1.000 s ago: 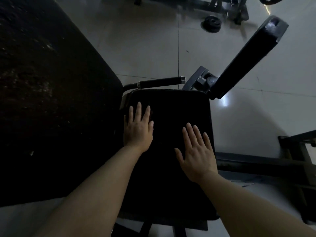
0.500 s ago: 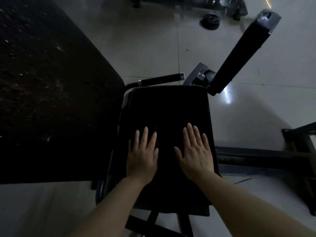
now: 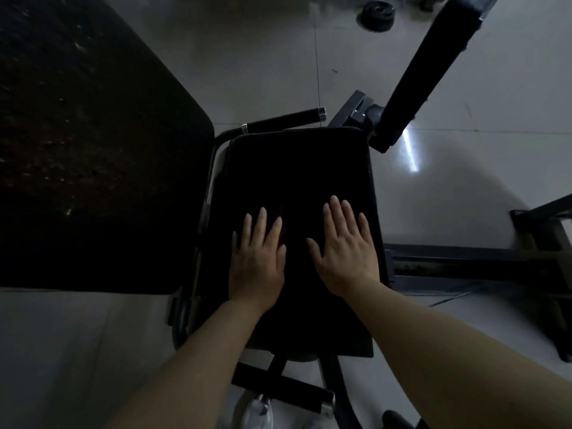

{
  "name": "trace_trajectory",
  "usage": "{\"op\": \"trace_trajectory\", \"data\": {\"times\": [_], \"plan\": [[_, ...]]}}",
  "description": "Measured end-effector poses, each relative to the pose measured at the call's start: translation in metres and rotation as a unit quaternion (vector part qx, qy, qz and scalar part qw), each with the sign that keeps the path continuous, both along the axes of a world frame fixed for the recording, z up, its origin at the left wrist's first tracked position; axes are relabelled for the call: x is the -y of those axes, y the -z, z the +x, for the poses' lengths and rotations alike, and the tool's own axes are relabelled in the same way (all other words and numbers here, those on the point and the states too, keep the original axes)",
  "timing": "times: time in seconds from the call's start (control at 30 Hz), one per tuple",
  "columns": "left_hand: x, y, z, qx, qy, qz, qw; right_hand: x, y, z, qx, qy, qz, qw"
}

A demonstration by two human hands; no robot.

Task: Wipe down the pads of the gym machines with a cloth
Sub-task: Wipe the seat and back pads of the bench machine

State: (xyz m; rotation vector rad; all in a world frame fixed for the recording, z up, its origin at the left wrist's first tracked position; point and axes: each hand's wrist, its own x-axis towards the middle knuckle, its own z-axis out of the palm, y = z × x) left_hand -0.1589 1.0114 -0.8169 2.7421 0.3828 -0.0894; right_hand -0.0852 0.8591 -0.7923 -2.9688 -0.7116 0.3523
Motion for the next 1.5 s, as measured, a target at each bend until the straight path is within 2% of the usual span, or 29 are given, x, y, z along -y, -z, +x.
{"op": "trace_trajectory", "data": {"times": [0.17,0.27,0.47,0.6,0.7,0.9,1.03,1.13,1.23,1.5], "plan": [[0.025,0.005,-0.068,-0.001,0.009,0.021,1.0,0.001,-0.003,-0.001,-0.006,-0.007,0.004,1.0],[0.023,0.006,-0.075,-0.003,0.027,0.023,0.999,0.001,-0.006,-0.002,-0.013,-0.006,0.002,1.0],[-0.011,0.0,0.002,-0.014,0.045,0.007,0.999,-0.002,-0.007,-0.003,-0.009,0.001,-0.01,1.0],[-0.044,-0.001,0.084,-0.046,-0.031,-0.01,0.998,-0.001,-0.012,-0.002,-0.022,-0.007,-0.009,1.0],[-0.045,0.0,0.096,-0.034,-0.038,-0.012,0.999,-0.002,-0.011,-0.003,-0.016,-0.006,-0.007,1.0],[-0.005,-0.002,0.005,0.037,0.116,-0.016,0.992,-0.001,-0.005,-0.002,-0.007,-0.007,-0.007,1.0],[0.026,0.003,-0.079,0.016,0.134,0.01,0.991,-0.001,-0.005,-0.003,-0.005,-0.007,-0.005,1.0],[0.028,0.003,-0.101,-0.006,0.134,0.016,0.991,-0.001,-0.006,-0.005,-0.008,-0.008,-0.008,1.0],[0.016,-0.004,-0.069,-0.029,0.102,0.029,0.994,-0.002,-0.006,-0.005,-0.004,-0.006,-0.017,1.0],[-0.051,-0.006,0.064,-0.061,-0.042,-0.012,0.997,0.0,-0.009,-0.004,-0.015,-0.014,-0.016,1.0]]}}
